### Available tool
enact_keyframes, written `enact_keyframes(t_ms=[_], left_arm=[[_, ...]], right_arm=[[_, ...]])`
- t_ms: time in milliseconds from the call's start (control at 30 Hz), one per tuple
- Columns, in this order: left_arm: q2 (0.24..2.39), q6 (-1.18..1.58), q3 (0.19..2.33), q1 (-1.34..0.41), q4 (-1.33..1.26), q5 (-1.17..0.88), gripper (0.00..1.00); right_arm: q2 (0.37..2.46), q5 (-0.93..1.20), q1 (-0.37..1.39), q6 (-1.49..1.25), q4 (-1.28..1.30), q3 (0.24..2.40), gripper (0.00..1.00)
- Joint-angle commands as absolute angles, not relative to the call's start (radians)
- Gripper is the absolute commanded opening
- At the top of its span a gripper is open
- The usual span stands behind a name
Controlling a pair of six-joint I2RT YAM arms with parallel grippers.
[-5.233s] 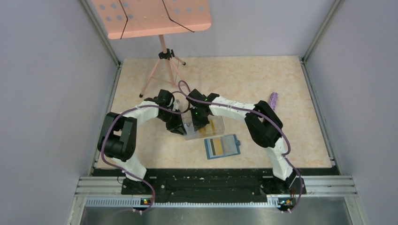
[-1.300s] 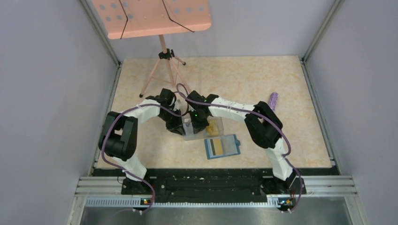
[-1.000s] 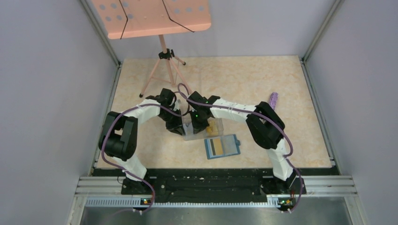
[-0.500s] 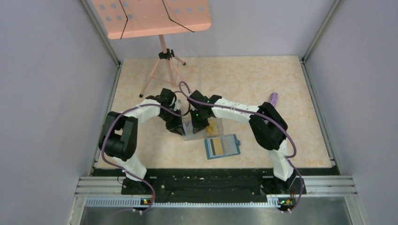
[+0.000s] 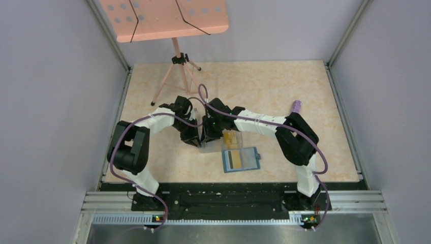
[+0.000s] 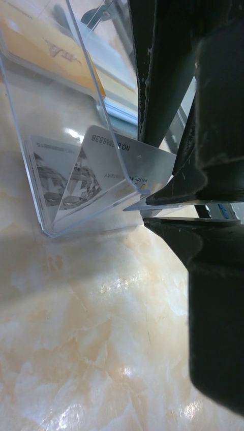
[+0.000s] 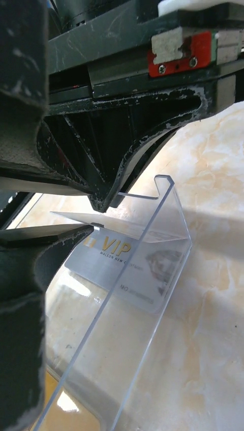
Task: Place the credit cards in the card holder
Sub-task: Pick up the credit card from the storage box.
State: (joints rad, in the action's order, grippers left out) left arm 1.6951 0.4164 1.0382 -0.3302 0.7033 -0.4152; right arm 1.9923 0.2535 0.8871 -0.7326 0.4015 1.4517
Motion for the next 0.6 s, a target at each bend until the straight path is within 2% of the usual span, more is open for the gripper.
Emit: enact_keyframes(t_ms=[0,100,167,300,500,567], left_arm=[[1.702,0.396,1.065,-0.340,0.685,-0.463,0.00],[1.701,0.396,1.063,-0.340,0.686,-0.463,0.00],[1.701,0.395,1.063,-0.340,0.686,-0.462,0.00],[1.701,0.397,1.065,-0.340,0.688,-0.457,0.00],[1.681,0.399,1.072,-0.339,0.689,-0.438,0.00],[1.676,0.399,1.076,-0.339,0.691,-0.434,0.00]], right_arm=[[1.949,0.296,0.894,-0.741,0.311,1.456,0.27],[1.972,0.282,0.895,-0.733,0.342,1.471,0.25],[1.982,0.257,0.896,-0.724,0.376,1.486,0.18],[2.001,0.217,0.895,-0.694,0.443,1.512,0.10],[2.026,0.243,0.895,-0.680,0.452,1.520,0.13],[2.021,0.256,0.896,-0.686,0.430,1.511,0.06]])
